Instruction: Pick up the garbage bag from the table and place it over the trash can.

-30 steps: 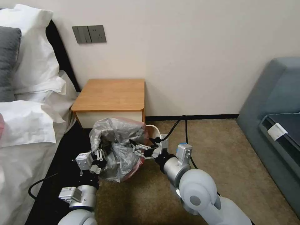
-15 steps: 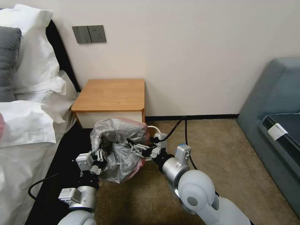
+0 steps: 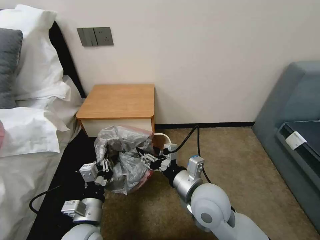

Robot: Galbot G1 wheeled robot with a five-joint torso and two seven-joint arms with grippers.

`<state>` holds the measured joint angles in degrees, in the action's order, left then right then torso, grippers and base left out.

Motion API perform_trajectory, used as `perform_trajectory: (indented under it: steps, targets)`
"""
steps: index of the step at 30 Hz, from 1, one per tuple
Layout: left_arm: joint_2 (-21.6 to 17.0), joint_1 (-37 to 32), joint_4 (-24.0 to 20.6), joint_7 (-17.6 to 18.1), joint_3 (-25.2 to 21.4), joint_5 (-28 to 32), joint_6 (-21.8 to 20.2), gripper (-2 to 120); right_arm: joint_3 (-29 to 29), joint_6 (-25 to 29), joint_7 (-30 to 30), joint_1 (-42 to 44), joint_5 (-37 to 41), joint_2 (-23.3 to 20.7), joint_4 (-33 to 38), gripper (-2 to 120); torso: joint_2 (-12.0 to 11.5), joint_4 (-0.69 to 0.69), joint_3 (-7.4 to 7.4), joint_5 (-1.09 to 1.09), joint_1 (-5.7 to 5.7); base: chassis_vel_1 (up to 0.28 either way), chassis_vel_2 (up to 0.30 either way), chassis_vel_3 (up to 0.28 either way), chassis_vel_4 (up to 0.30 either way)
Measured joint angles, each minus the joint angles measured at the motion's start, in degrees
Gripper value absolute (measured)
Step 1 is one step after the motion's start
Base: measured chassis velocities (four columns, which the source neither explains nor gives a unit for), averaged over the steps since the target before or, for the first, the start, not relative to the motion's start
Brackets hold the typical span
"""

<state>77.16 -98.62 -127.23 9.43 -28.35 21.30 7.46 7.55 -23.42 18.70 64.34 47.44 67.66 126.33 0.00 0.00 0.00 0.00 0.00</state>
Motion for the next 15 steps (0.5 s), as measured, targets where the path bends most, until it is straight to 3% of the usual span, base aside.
perform_trajectory:
  steps: [3, 11, 15]
  targets:
    - [0.0, 0.0, 0.0, 0.0, 0.0, 0.1, 0.0, 5, -0.1, 0.2, -0.7, 0.2, -0.6, -0.1, 0.1, 36, 0.0, 0.00, 0.00, 0.00, 0.00, 0.000, 0.000, 0.000, 0.000]
    - [0.1, 0.3, 0.4, 0.9, -0.2, 0.8, -0.8, 5, -1.2, 1.2, -3.4, 1.7, -3.3, -1.5, 2.6, 2, 0.0, 0.00, 0.00, 0.00, 0.00, 0.000, 0.000, 0.000, 0.000]
    - [0.2, 0.4, 0.9, 1.2, -0.2, 0.9, -1.0, 5, -1.8, 2.3, -3.6, 1.4, -3.8, -2.4, 4.4, 0, 0.0, 0.00, 0.00, 0.00, 0.00, 0.000, 0.000, 0.000, 0.000]
